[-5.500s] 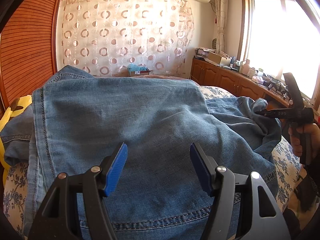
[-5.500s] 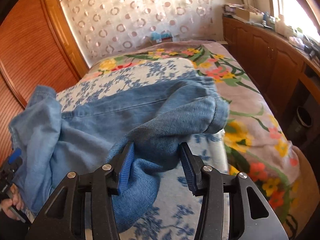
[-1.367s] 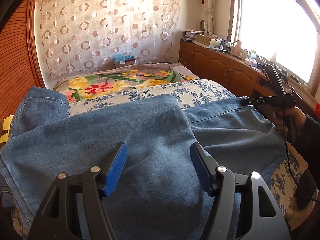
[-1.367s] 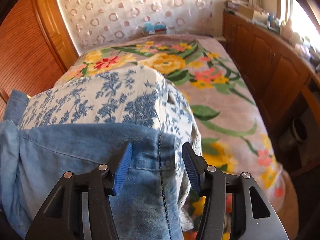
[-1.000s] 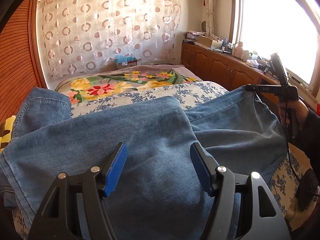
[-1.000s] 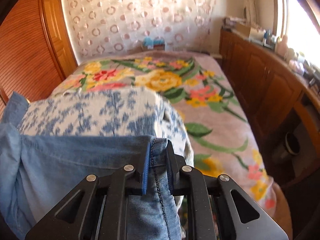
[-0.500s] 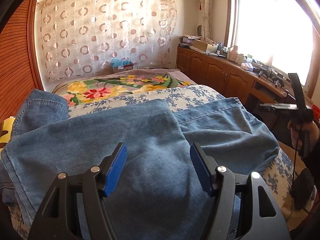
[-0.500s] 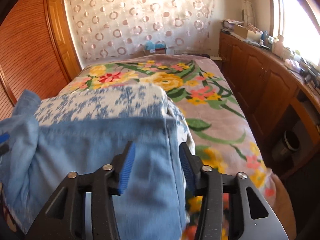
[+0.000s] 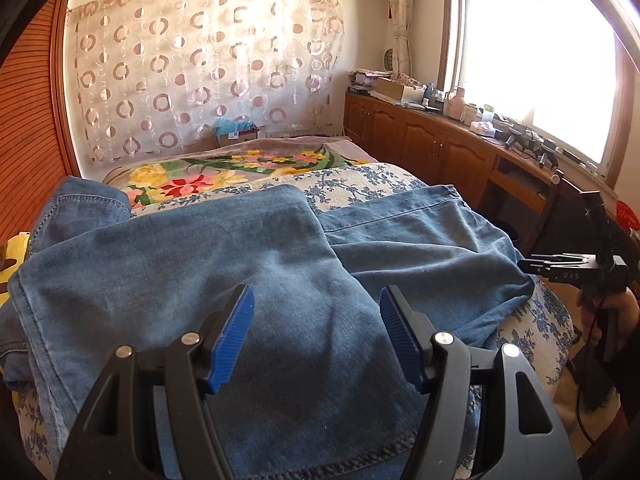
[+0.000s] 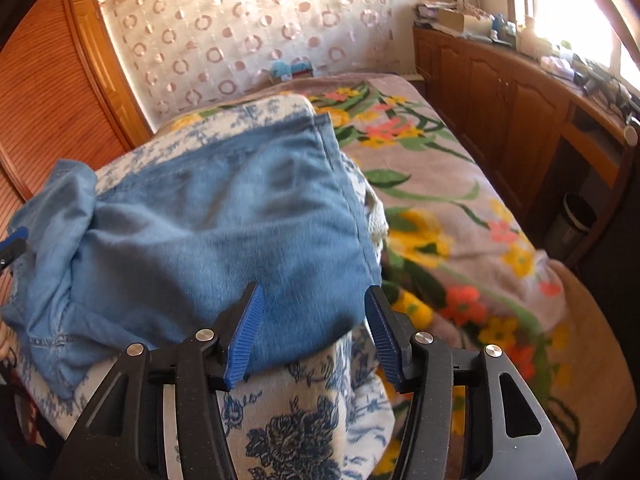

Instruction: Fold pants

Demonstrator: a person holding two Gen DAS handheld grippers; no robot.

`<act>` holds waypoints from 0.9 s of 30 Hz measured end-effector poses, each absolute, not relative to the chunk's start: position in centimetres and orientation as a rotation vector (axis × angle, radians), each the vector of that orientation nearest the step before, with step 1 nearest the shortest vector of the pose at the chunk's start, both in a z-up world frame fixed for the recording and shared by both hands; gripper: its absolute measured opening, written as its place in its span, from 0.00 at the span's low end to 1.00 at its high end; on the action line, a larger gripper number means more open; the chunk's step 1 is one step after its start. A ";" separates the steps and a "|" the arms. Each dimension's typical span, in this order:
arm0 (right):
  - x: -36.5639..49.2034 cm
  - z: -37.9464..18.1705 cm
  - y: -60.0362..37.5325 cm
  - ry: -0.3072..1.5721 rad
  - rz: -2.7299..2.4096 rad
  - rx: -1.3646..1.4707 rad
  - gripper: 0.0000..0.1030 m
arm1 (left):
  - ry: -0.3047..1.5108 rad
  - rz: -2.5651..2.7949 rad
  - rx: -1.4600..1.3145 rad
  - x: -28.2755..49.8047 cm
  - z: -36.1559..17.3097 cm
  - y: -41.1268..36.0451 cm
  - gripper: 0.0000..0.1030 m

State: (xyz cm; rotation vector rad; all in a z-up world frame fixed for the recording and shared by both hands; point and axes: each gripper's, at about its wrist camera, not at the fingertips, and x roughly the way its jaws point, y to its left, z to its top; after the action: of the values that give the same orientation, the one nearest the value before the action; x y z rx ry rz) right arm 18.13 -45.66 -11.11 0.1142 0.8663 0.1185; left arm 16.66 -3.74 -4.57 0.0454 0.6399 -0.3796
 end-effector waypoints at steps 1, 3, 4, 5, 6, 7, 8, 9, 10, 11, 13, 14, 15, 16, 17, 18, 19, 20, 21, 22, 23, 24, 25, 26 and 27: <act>18.1 -11.5 -45.5 0.881 0.103 0.116 0.55 | 0.639 -0.377 0.044 16.4 -4.5 -3.7 0.64; 18.0 -11.8 -45.9 0.884 0.092 0.149 0.60 | 0.638 -0.374 0.040 16.1 -4.5 -3.5 0.64; 17.9 -11.9 -46.1 0.888 0.093 0.168 0.60 | 0.637 -0.373 0.039 16.0 -4.6 -3.5 0.64; 17.9 -11.9 -46.3 0.893 0.096 0.188 0.60 | 0.638 -0.371 0.038 15.9 -4.6 -3.3 0.64; 17.9 -12.0 -46.5 0.898 0.099 0.216 0.60 | 0.639 -0.370 0.038 15.8 -4.6 -3.3 0.64; 17.9 -12.1 -46.7 0.900 0.101 0.233 0.60 | 0.640 -0.370 0.039 15.7 -4.7 -3.3 0.64; 17.9 -12.2 -46.9 0.902 0.106 0.251 0.60 | 0.640 -0.369 0.040 15.6 -4.7 -3.2 0.64; 17.9 -12.3 -47.1 0.906 0.113 0.271 0.60 | 0.640 -0.369 0.041 15.5 -4.8 -3.2 0.64; 18.0 -12.3 -47.2 0.910 0.121 0.287 0.60 | 0.641 -0.367 0.040 15.3 -4.8 -3.2 0.64; 18.0 -12.3 -47.3 0.913 0.125 0.298 0.60 | 0.641 -0.366 0.038 15.2 -4.9 -3.1 0.64; 18.1 -12.4 -47.4 0.927 0.143 0.322 0.60 | 0.643 -0.366 0.033 15.0 -5.0 -3.0 0.64; 18.2 -12.4 -47.4 0.934 0.155 0.335 0.60 | 0.644 -0.364 0.031 14.8 -5.1 -3.0 0.64; 18.3 -12.4 -47.4 0.935 0.158 0.342 0.60 | 0.645 -0.363 0.030 14.7 -5.1 -3.0 0.64; 18.3 -12.4 -47.4 0.933 0.158 0.348 0.60 | 0.645 -0.364 0.030 14.5 -5.2 -2.9 0.64; 18.4 -12.4 -47.4 0.935 0.162 0.356 0.60 | 0.643 -0.364 0.031 14.3 -5.2 -2.9 0.64; 18.4 -12.4 -47.4 0.936 0.169 0.365 0.58 | 0.642 -0.362 0.033 14.1 -5.2 -2.9 0.64; 18.5 -12.4 -47.5 0.932 0.170 0.372 0.55 | 0.642 -0.361 0.035 13.9 -5.2 -2.8 0.64; 18.5 -12.2 -47.5 0.921 0.163 0.375 0.49 | 0.640 -0.359 0.035 13.7 -5.2 -2.7 0.64; 18.4 -12.0 -47.6 0.907 0.148 0.374 0.42 | 0.639 -0.357 0.035 13.6 -5.2 -2.6 0.64; 18.4 -11.8 -47.7 0.897 0.137 0.371 0.39 | 0.639 -0.354 0.034 13.5 -5.2 -2.5 0.64; 18.3 -11.5 -47.8 0.881 0.126 0.372 0.32 | 0.637 -0.352 0.033 13.3 -5.1 -2.4 0.64; 18.2 -11.3 -47.9 0.866 0.124 0.376 0.24 | 0.636 -0.349 0.031 13.2 -5.1 -2.3 0.64; 18.2 -11.0 -48.0 0.852 0.124 0.378 0.20 | 0.637 -0.348 0.030 13.1 -5.1 -2.2 0.64; 18.2 -10.7 -48.0 0.840 0.123 0.377 0.17 | 0.636 -0.346 0.029 12.9 -5.1 -2.1 0.64; 18.1 -10.4 -48.0 0.826 0.120 0.374 0.15 | 0.635 -0.344 0.029 12.8 -5.1 -2.1 0.64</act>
State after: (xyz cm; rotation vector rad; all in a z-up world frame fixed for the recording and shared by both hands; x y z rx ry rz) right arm 18.11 -48.00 -10.39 0.3744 0.8256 0.1195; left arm 12.85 -2.06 -5.08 0.0291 0.6351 -0.3444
